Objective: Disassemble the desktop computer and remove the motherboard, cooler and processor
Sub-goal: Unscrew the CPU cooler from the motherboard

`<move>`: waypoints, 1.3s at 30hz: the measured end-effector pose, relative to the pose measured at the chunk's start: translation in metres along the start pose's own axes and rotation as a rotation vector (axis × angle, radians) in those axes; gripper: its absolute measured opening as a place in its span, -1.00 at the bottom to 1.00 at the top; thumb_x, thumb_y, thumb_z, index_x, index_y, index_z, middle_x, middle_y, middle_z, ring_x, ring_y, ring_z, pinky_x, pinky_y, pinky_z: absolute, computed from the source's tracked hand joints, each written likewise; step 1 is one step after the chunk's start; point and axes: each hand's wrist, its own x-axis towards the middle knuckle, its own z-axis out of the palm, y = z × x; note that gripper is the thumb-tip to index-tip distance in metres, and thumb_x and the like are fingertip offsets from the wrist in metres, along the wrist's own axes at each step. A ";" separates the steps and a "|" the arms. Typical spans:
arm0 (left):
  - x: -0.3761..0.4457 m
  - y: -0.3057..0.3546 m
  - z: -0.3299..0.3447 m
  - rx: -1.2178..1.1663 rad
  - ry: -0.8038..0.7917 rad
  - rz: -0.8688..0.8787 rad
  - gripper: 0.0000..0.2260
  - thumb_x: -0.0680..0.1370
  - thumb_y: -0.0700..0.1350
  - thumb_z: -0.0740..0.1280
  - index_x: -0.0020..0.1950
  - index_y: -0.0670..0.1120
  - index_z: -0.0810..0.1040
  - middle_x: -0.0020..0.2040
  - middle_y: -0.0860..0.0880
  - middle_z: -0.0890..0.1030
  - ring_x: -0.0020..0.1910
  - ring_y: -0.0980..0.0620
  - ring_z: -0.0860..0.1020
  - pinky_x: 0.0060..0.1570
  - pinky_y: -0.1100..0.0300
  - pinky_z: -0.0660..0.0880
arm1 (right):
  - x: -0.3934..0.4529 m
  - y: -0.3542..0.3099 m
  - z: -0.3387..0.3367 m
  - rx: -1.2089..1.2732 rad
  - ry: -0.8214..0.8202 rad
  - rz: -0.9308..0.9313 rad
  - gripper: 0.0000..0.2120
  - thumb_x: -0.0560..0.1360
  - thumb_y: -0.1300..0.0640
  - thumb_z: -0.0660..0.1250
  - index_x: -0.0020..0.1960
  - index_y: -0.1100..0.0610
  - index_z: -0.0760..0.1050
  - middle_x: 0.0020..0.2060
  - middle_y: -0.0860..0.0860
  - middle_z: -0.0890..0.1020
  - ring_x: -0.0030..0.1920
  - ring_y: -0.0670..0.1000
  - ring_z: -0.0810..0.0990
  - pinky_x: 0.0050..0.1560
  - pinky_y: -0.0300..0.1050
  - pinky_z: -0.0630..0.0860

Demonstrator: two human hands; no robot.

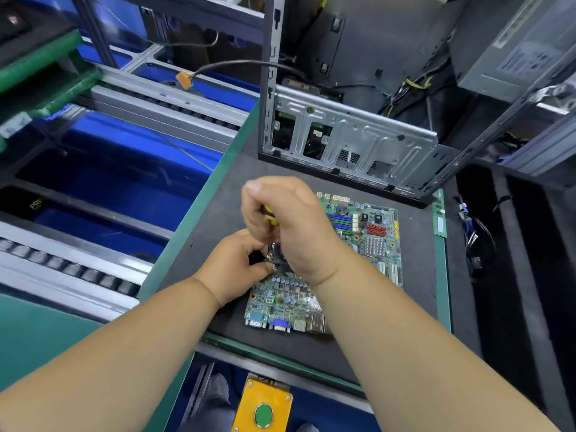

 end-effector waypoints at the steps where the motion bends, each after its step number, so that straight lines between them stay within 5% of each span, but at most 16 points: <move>1: -0.001 0.001 0.001 0.012 0.015 0.011 -0.88 0.34 -0.28 0.48 -0.28 -0.13 0.56 -0.29 0.15 0.53 -0.17 0.36 0.49 -0.27 0.45 0.31 | -0.004 0.002 -0.001 -0.022 -0.015 -0.005 -0.72 0.46 0.12 0.18 -0.39 0.21 0.27 -0.49 0.07 0.21 -0.45 -0.01 0.15 -0.44 -0.19 0.10; 3: 0.000 0.001 0.002 0.018 0.028 0.054 -0.85 0.31 -0.29 0.48 -0.26 -0.12 0.54 -0.30 0.21 0.47 -0.13 0.45 0.46 -0.22 0.53 0.32 | -0.010 0.004 -0.002 -0.056 0.034 -0.006 -0.78 0.48 0.15 0.19 -0.30 0.22 0.31 -0.44 0.07 0.28 -0.40 0.00 0.23 -0.39 -0.16 0.21; 8: 0.005 -0.004 0.002 -0.004 -0.023 0.055 -0.88 0.33 -0.28 0.46 -0.23 -0.16 0.54 -0.21 -0.05 0.55 -0.11 -0.01 0.53 -0.13 0.10 0.47 | -0.013 0.007 0.002 0.023 0.334 -0.014 -0.86 0.46 0.08 0.34 -0.20 0.10 0.43 -0.30 0.14 0.43 -0.25 0.02 0.45 -0.19 -0.16 0.39; 13: 0.002 0.001 0.004 0.106 0.078 0.035 -0.90 0.39 -0.21 0.43 -0.19 -0.06 0.54 -0.29 0.18 0.40 -0.26 0.24 0.38 -0.19 0.56 0.31 | -0.010 0.008 0.018 0.078 0.177 -0.007 -0.70 0.56 0.04 0.19 -0.11 0.24 0.57 -0.38 0.06 0.48 -0.35 -0.08 0.44 -0.27 -0.32 0.38; 16: 0.003 0.000 0.002 0.010 0.010 0.043 -0.83 0.36 -0.24 0.47 -0.22 -0.02 0.54 -0.23 0.11 0.51 -0.20 0.23 0.43 -0.17 0.37 0.38 | -0.013 -0.003 0.011 0.069 0.147 -0.059 -0.64 0.60 -0.04 0.13 -0.07 0.22 0.53 -0.34 0.06 0.43 -0.32 -0.07 0.37 -0.27 -0.27 0.33; 18: 0.003 -0.001 0.002 -0.013 -0.024 0.037 -0.80 0.34 -0.25 0.49 -0.25 -0.04 0.50 -0.22 0.03 0.53 -0.14 0.10 0.49 -0.13 0.20 0.43 | -0.014 -0.017 -0.007 -0.155 0.129 -0.098 -0.68 0.52 -0.14 0.24 -0.01 0.12 0.51 -0.23 0.02 0.44 -0.28 -0.07 0.36 -0.24 -0.23 0.30; 20: 0.002 -0.001 0.003 -0.011 -0.007 0.029 -0.76 0.35 -0.23 0.49 -0.24 0.01 0.46 -0.22 0.08 0.50 -0.14 0.15 0.47 -0.14 0.25 0.39 | -0.015 -0.027 -0.028 -0.677 0.096 -0.039 -0.55 0.33 -0.31 0.33 0.06 -0.03 0.48 -0.12 -0.17 0.44 -0.21 -0.18 0.43 -0.20 -0.28 0.36; 22: 0.001 0.001 0.004 0.004 0.009 0.034 -0.77 0.35 -0.22 0.50 -0.22 0.01 0.49 -0.22 0.16 0.47 -0.16 0.24 0.44 -0.15 0.34 0.35 | -0.019 -0.027 -0.046 -1.227 0.005 0.167 -0.32 0.19 -0.43 0.35 0.19 -0.10 0.42 0.04 -0.16 0.40 -0.01 -0.13 0.51 -0.08 -0.14 0.46; 24: 0.000 0.002 0.005 0.016 0.019 0.065 -0.76 0.34 -0.23 0.51 -0.23 0.02 0.48 -0.23 0.16 0.45 -0.16 0.26 0.43 -0.16 0.36 0.35 | -0.025 -0.017 -0.055 -1.501 -0.117 0.414 -0.10 0.15 -0.43 0.44 0.37 -0.05 0.31 0.21 -0.06 0.36 0.16 0.05 0.52 0.03 -0.03 0.49; 26: 0.000 0.002 0.004 0.016 0.024 0.073 -0.77 0.33 -0.23 0.50 -0.23 0.00 0.48 -0.23 0.14 0.45 -0.16 0.26 0.42 -0.17 0.31 0.36 | -0.030 -0.002 -0.057 -1.563 -0.179 0.508 -0.02 0.16 -0.39 0.50 0.43 -0.01 0.24 0.26 -0.02 0.37 0.20 0.10 0.52 0.04 0.00 0.49; 39: 0.000 0.005 0.002 0.069 -0.018 0.113 -0.70 0.28 -0.10 0.51 -0.16 0.02 0.42 -0.21 0.21 0.42 -0.11 0.26 0.39 -0.16 0.43 0.29 | -0.033 0.016 -0.064 -1.641 -0.111 0.317 -0.27 0.17 -0.18 0.51 0.24 0.00 0.34 0.02 -0.04 0.41 -0.10 0.11 0.53 -0.22 -0.11 0.30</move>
